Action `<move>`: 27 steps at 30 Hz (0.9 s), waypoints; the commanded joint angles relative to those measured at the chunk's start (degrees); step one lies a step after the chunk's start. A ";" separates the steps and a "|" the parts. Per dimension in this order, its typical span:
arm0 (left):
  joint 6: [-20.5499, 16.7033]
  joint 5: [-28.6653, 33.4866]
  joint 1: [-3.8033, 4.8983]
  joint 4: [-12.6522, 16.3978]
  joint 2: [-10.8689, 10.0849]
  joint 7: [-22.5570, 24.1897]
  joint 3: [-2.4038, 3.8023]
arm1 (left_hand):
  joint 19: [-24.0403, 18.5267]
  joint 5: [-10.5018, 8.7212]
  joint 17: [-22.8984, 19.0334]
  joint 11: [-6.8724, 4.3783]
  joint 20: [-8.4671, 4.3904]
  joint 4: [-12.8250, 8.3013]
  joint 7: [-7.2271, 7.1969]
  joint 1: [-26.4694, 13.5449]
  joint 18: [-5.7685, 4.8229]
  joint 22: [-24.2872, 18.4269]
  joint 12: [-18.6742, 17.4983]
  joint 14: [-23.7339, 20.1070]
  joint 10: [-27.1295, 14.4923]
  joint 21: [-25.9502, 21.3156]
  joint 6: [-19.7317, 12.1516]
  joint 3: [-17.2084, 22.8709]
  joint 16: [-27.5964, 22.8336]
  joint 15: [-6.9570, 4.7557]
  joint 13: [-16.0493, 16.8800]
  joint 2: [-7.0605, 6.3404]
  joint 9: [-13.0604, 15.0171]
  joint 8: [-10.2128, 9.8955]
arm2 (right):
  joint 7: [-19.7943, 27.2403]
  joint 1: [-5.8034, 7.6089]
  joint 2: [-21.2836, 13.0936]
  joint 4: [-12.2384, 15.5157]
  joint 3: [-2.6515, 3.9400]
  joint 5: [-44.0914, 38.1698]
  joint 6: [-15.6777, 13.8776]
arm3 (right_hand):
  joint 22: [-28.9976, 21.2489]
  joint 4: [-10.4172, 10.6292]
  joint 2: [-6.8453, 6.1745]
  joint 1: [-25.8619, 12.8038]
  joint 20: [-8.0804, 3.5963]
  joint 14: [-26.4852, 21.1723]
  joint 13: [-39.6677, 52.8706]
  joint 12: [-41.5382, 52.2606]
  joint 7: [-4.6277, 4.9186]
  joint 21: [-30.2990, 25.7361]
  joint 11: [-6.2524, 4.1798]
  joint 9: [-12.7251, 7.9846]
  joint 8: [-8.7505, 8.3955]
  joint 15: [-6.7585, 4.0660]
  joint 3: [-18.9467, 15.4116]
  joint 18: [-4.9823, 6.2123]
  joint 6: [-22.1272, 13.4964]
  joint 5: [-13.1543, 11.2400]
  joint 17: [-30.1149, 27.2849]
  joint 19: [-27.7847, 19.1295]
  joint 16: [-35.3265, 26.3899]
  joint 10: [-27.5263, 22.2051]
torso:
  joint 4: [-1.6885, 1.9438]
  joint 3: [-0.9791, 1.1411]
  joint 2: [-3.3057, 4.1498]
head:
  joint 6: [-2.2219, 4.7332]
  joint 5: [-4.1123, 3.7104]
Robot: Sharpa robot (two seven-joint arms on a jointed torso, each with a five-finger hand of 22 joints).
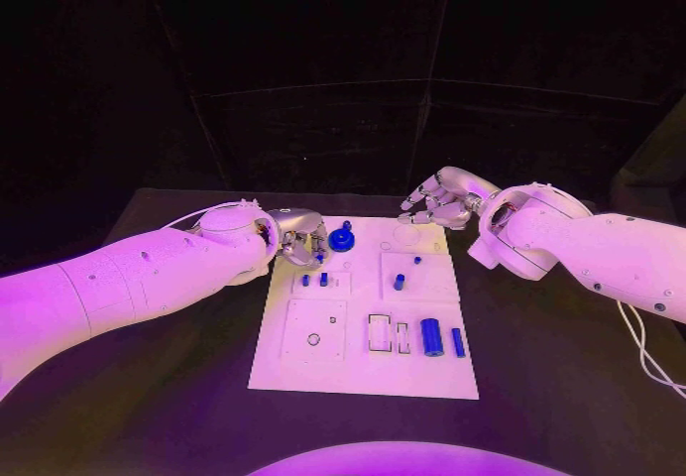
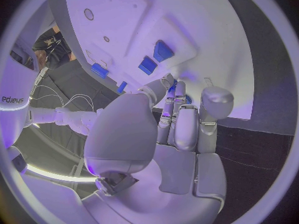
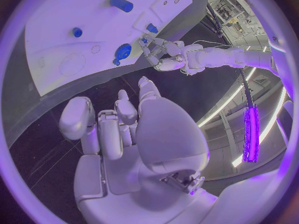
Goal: Assemble the parts on the task board
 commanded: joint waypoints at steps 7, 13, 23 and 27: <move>0.44 1.46 -0.02 -0.19 0.02 -1.52 -0.03 | -1.40 0.14 -1.70 1.88 0.86 0.47 1.48 -2.41 -0.32 -1.26 -4.64 -0.30 -5.40 -1.46 -6.17 0.20 -0.76 1.05 -0.49 -1.99 -0.41 -4.78 | 0.20 0.10 -0.03 -0.03 0.03 -0.14 -0.11 | -0.16 0.03 0.37 0.49 -0.03 3.87 -0.08 -0.25 -0.11 -0.40 -0.13 -0.04 0.26 -0.36 -0.38 1.01 -0.32 0.50 5.53 -0.54 -0.29 -0.35 | 0.03 -0.01 -0.02 | 0.05 -0.05; 0.03 1.76 -0.02 -0.10 -0.14 -1.77 -0.03 | -1.63 0.14 -2.05 2.15 1.12 0.48 1.60 -2.56 -0.20 -1.65 -5.39 -0.40 -6.22 -1.94 -6.62 0.15 -0.86 1.28 -0.43 -2.26 -0.32 -5.26 | -0.04 0.10 -0.13 -0.09 0.02 -0.14 0.06 | -0.40 0.04 0.36 0.49 -0.03 3.84 -0.40 -0.51 -0.10 -0.51 -0.12 -0.04 0.26 -0.36 -0.42 1.05 -0.33 0.50 5.40 -0.65 -0.37 -0.57 | 0.03 -0.01 -0.01 | 0.08 -0.05; -1.16 2.81 -0.03 0.98 -1.36 -1.48 -0.01 | -1.76 0.15 -2.34 2.36 1.33 0.35 1.76 -2.49 -0.10 -1.90 -5.93 -0.48 -6.84 -2.27 -6.64 0.08 -0.92 1.46 -0.40 -2.55 -0.25 -5.50 | -0.55 0.09 -0.30 -0.88 0.00 -0.29 0.33 | -7.09 0.43 0.69 1.86 -0.13 2.85 -16.20 -14.61 -0.08 -4.12 -0.18 -0.03 0.36 -0.37 -1.17 2.23 -0.91 0.18 1.77 -3.64 -2.90 -10.70 | 0.00 -0.05 -0.05 | 0.30 -0.11; -3.86 8.14 0.01 2.44 -3.49 0.38 0.04 | -2.42 0.17 -3.82 2.50 1.45 0.35 1.93 -2.53 0.27 -3.56 -6.12 -0.92 -7.11 -3.96 -6.53 0.01 -1.64 1.57 -0.37 -2.63 -0.21 -5.56 | -0.68 -0.35 -0.42 -1.57 -0.01 -5.94 1.03 | -12.68 -0.72 1.23 6.96 -0.33 1.79 -27.55 -28.90 -0.15 -7.61 -0.28 0.22 1.69 -0.55 -0.05 3.08 0.97 -1.94 -2.66 -5.83 -6.24 -17.52 | 0.00 -0.06 -0.08 | 0.53 -0.31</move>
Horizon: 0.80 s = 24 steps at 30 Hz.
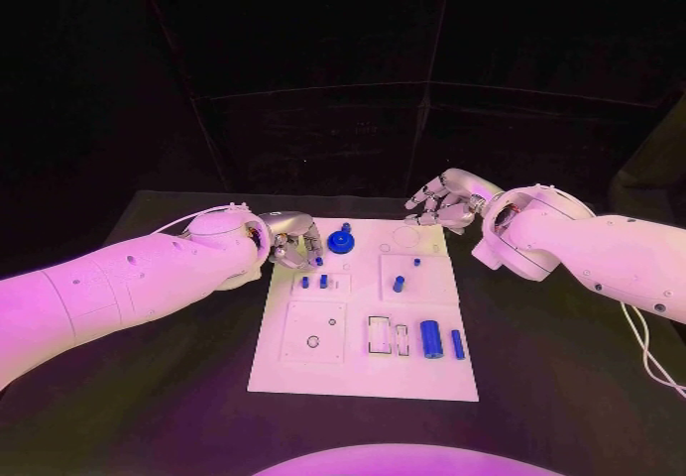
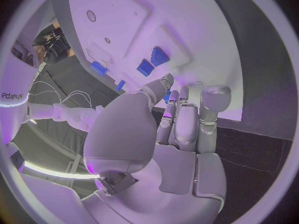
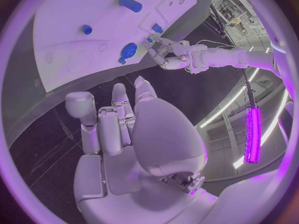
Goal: Assemble the parts on the task board
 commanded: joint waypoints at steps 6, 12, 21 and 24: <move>-9.32 34.02 0.38 1.51 -4.15 12.03 0.11 | -9.05 0.30 -21.42 1.41 1.00 0.46 1.67 0.22 2.78 -14.45 -0.72 -9.45 -2.91 -16.33 0.79 0.21 -13.20 1.54 0.12 0.76 0.16 -0.45 | -0.92 -1.57 -0.14 -0.92 -0.02 -18.90 3.66 | -3.42 -0.89 -0.18 7.09 0.29 1.99 -18.49 -21.34 -0.17 -2.73 0.40 -0.17 0.66 0.13 1.70 1.38 3.97 -5.15 -2.95 -0.46 -2.65 -0.87 | -0.01 0.11 -0.01 | 0.57 -1.12; -8.08 59.67 0.47 2.88 -6.41 21.07 0.07 | -13.16 0.23 -29.39 1.61 1.47 0.20 1.95 0.89 2.92 -15.99 1.07 -15.93 -2.44 -19.51 1.51 0.21 -19.63 1.88 0.47 1.60 0.27 0.02 | -1.81 -3.34 0.08 -1.23 -0.04 -28.40 5.74 | -4.36 -1.01 -0.49 8.89 0.61 2.11 -24.67 -26.80 -0.50 -3.50 0.83 -0.36 -0.57 0.44 2.72 1.40 4.37 -7.90 -3.08 -0.42 -2.88 0.13 | 0.04 -0.01 -0.01 | 0.78 -2.11; -6.11 72.20 0.46 5.43 -8.78 25.14 -0.01 | -13.86 0.27 -30.32 1.29 1.41 0.27 1.81 0.72 2.96 -16.39 2.71 -16.65 -0.85 -20.20 2.11 -0.20 -20.16 1.72 0.66 2.11 0.32 0.52 | -2.53 -5.06 0.56 -1.62 -0.06 -33.71 7.73 | -5.02 -0.61 -1.19 8.84 1.08 2.13 -28.72 -29.76 0.22 -3.98 1.53 -0.33 -1.86 0.91 3.41 1.44 4.24 -8.41 -3.33 -0.31 -3.12 0.78 | 0.01 0.01 0.06 | 0.79 -2.45; -5.98 73.38 0.45 5.87 -9.10 25.52 -0.03 | -13.96 0.27 -30.51 1.25 1.39 0.26 1.80 0.68 2.96 -16.47 2.99 -16.76 -0.63 -20.32 2.31 -0.29 -20.23 1.70 0.66 2.20 0.35 0.68 | -2.39 -5.38 0.83 -1.58 -0.06 -34.14 8.14 | -4.85 -0.58 -1.20 8.91 1.17 2.10 -29.48 -30.19 0.39 -3.90 1.65 -0.30 -2.03 1.01 3.69 1.41 4.40 -8.40 -3.48 -0.15 -3.24 1.13 | 0.04 0.03 0.07 | 0.77 -2.43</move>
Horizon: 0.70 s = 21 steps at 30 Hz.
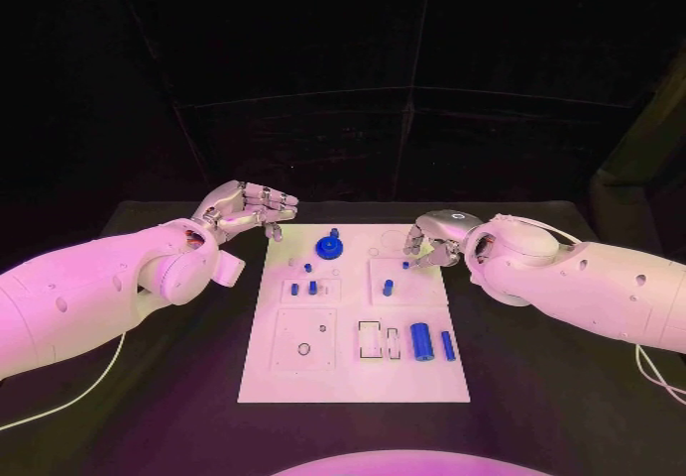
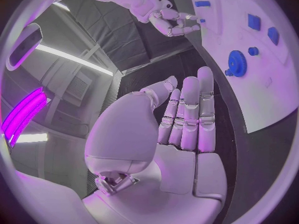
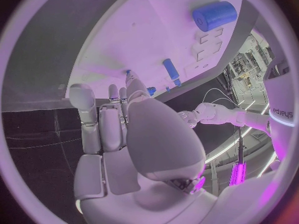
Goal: Assemble the parts on the task board
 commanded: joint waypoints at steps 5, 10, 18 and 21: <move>0.70 9.23 0.06 0.70 -0.31 4.09 0.01 | -0.44 0.29 -0.37 -0.14 0.06 -0.19 0.07 0.14 0.37 -0.18 0.72 -0.45 0.80 -0.38 0.66 -0.48 -0.36 0.02 0.04 0.80 0.12 0.64 | -0.12 -0.41 0.66 0.16 0.02 -4.16 2.50 | 0.28 0.06 -0.09 0.45 0.46 1.97 -1.54 -1.05 0.46 -0.14 -0.04 0.04 -0.31 0.47 1.23 0.59 0.56 -0.52 -0.28 0.47 -0.52 1.26 | -0.03 0.03 0.03 | -0.10 0.11; 0.78 9.65 0.06 0.77 -0.37 4.11 -0.01 | -0.47 0.30 -0.45 -0.14 0.06 -0.17 0.08 0.07 0.36 -0.21 0.83 -0.48 0.89 -0.43 0.75 -0.55 -0.39 0.03 0.04 0.81 0.13 0.73 | 0.05 -0.54 1.19 -0.27 0.02 -4.01 3.16 | 0.50 -0.06 0.37 1.39 0.45 2.02 -3.43 -2.24 0.59 0.00 0.00 0.03 -0.74 0.46 3.18 0.56 1.08 -2.56 -0.19 0.72 -0.47 2.40 | 0.01 0.03 0.02 | -0.14 -0.07; 0.82 9.81 0.05 0.77 -0.38 3.93 -0.02 | -0.52 0.31 -0.59 -0.12 0.07 -0.10 0.15 -0.08 0.35 -0.27 0.97 -0.55 0.93 -0.52 0.81 -0.66 -0.44 0.04 0.01 0.84 0.13 0.83 | 0.42 -0.83 1.85 -0.64 0.01 -3.77 4.32 | 1.59 -0.61 0.57 2.83 0.18 2.04 -5.29 -3.24 0.32 0.72 -0.37 0.10 -0.93 0.09 6.80 0.41 2.51 -3.67 -0.58 1.39 -0.65 4.77 | -0.03 0.04 0.03 | -0.28 0.04; 0.79 9.82 0.04 0.69 -0.38 3.91 -0.02 | -0.53 0.31 -0.60 -0.12 0.07 -0.10 0.15 -0.09 0.35 -0.28 0.98 -0.56 0.94 -0.53 0.81 -0.67 -0.45 0.04 0.01 0.85 0.13 0.84 | 0.56 -0.91 2.04 -0.59 0.01 -3.73 4.64 | 2.05 -0.79 0.46 3.04 0.00 2.00 -5.78 -3.51 0.12 1.04 -0.60 0.13 -0.92 -0.11 8.21 0.35 3.21 -3.92 -1.08 1.66 -0.94 5.84 | -0.02 0.06 0.01 | -0.35 0.07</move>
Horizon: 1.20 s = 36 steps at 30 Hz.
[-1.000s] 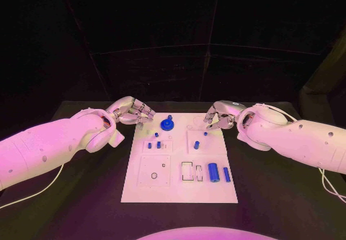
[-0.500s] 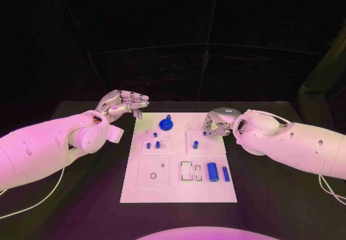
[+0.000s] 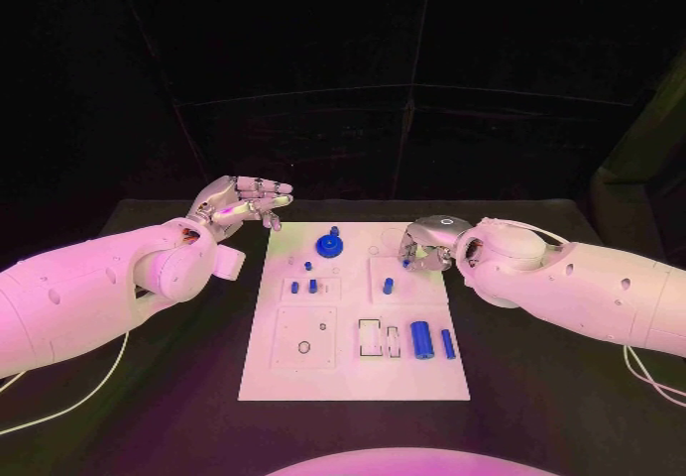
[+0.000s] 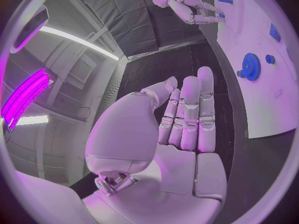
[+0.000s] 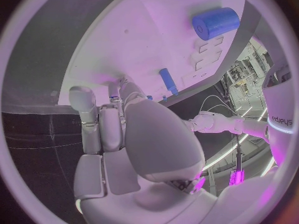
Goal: Assemble the parts on the task board
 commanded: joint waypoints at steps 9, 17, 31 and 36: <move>0.60 1.07 0.07 -0.08 -0.03 1.28 0.03 | -0.54 0.31 -0.07 0.09 0.06 -0.13 0.15 -0.13 0.35 -0.07 0.32 -0.44 0.33 -0.25 0.44 -0.32 -0.25 -0.11 0.02 0.31 0.07 0.31 | 0.44 -0.23 0.54 0.09 -0.10 -0.45 2.82 | 0.99 -0.62 -1.32 0.07 -0.37 2.03 -1.53 -1.44 -0.29 0.82 -0.40 0.04 -0.58 -0.50 5.08 0.22 2.08 -0.56 -0.26 0.79 -0.03 2.71 | -0.04 -0.01 0.00 | -0.20 0.02; 0.57 1.08 0.07 -0.16 -0.06 1.07 0.03 | -0.60 0.33 -0.22 0.09 0.04 -0.30 0.16 0.04 0.37 -0.12 0.43 -0.53 0.33 -0.34 0.47 -0.32 -0.32 -0.12 -0.01 0.32 0.07 0.42 | -0.47 -0.27 0.65 0.10 -0.10 -1.03 2.12 | 2.18 -2.30 -2.69 -0.52 -0.63 2.10 -1.95 -2.40 -0.48 1.62 -0.61 0.07 -0.93 -0.78 10.82 0.05 3.50 -1.06 -0.22 1.21 0.19 4.44 | -0.06 -0.02 -0.01 | -0.24 0.01; 0.54 1.08 0.07 -0.17 -0.23 0.77 0.03 | -0.61 0.33 -0.27 0.09 0.03 -0.37 0.17 0.10 0.37 -0.14 0.46 -0.56 0.32 -0.36 0.47 -0.32 -0.34 -0.13 -0.03 0.30 0.06 0.45 | -0.82 -0.29 -1.77 3.67 -0.05 -1.32 -6.63 | 4.32 -7.06 -7.19 -8.10 -0.63 2.06 -1.85 -4.49 -0.38 3.21 -0.57 0.05 -1.88 -0.68 24.27 -0.22 4.49 -1.32 -1.06 1.72 0.24 5.89 | -0.08 -0.07 -0.08 | -0.15 -0.25; 0.51 1.08 0.07 -0.16 -0.25 0.75 0.03 | -0.61 0.33 -0.27 0.09 0.03 -0.37 0.17 0.10 0.37 -0.14 0.46 -0.56 0.32 -0.36 0.47 -0.32 -0.34 -0.13 -0.03 0.30 0.06 0.45 | -0.79 -0.26 -3.17 5.56 0.00 -0.68 -8.56 | 4.66 -7.44 -7.41 -8.60 -0.63 2.07 -1.85 -4.59 -0.36 3.42 -0.56 0.05 -1.89 -0.67 24.85 -0.28 4.47 -1.34 -1.05 1.85 0.30 5.91 | -0.02 -0.13 -0.11 | -0.07 -0.36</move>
